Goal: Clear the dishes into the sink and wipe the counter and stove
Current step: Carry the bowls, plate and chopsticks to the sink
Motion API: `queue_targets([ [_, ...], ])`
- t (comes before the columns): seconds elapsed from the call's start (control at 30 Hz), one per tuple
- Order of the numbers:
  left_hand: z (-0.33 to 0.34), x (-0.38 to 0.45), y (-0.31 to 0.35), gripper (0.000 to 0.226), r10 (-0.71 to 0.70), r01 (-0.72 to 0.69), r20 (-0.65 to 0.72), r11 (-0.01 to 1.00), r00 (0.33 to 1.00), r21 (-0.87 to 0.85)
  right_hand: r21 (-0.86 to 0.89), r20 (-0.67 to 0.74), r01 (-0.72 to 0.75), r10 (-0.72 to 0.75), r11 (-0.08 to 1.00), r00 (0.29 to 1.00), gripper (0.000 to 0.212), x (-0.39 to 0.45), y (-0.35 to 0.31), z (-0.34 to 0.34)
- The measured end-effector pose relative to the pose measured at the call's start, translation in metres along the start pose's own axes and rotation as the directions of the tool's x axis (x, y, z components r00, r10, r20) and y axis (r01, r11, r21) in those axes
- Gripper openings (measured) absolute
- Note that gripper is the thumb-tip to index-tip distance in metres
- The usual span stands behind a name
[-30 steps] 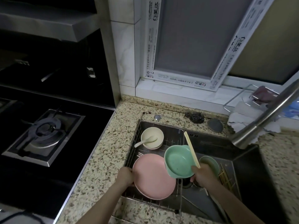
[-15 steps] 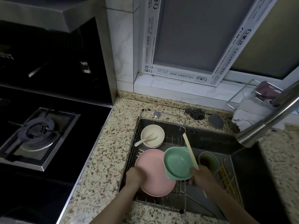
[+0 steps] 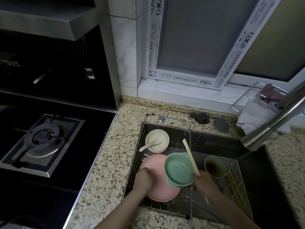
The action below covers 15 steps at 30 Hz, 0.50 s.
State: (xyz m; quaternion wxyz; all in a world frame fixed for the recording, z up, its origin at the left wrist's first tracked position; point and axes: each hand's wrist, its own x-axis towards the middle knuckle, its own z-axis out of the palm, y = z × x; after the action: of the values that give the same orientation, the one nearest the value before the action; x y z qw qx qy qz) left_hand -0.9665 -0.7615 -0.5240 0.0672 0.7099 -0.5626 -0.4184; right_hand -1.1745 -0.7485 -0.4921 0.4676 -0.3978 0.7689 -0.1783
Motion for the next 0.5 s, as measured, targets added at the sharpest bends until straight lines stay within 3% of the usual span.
queue_targets([
  [0.07, 0.0, 0.011, -0.014, 0.032, -0.12, 0.105, -0.068, 0.976, 0.99, -0.193, -0.012, 0.004, 0.006, -0.006, 1.0, 1.0, 0.028, 0.0, 0.001, 0.008],
  [0.13, -0.005, 0.014, -0.013, 0.027, -0.136, 0.096, -0.103, 0.941, 0.985, -0.325, -0.032, 0.022, 0.006, -0.005, 0.999, 1.0, 0.03, 0.002, 0.002, 0.018],
  [0.27, -0.016, 0.017, -0.015, 0.022, -0.137, 0.072, -0.122, 0.901, 0.983, -0.429, -0.054, 0.068, -0.02, 0.024, 0.998, 0.997, 0.023, 0.008, 0.001, 0.04],
  [0.4, -0.014, 0.019, -0.023, 0.021, -0.13, 0.094, -0.052, 0.892, 0.99, -0.442, -0.043, 0.104, -0.043, 0.047, 0.998, 0.993, 0.021, 0.006, -0.004, 0.055],
  [0.5, -0.008, 0.016, -0.024, 0.034, -0.085, 0.093, 0.038, 0.939, 0.996, -0.33, -0.049, 0.139, -0.065, 0.071, 0.997, 0.988, 0.027, 0.008, -0.001, 0.067],
])
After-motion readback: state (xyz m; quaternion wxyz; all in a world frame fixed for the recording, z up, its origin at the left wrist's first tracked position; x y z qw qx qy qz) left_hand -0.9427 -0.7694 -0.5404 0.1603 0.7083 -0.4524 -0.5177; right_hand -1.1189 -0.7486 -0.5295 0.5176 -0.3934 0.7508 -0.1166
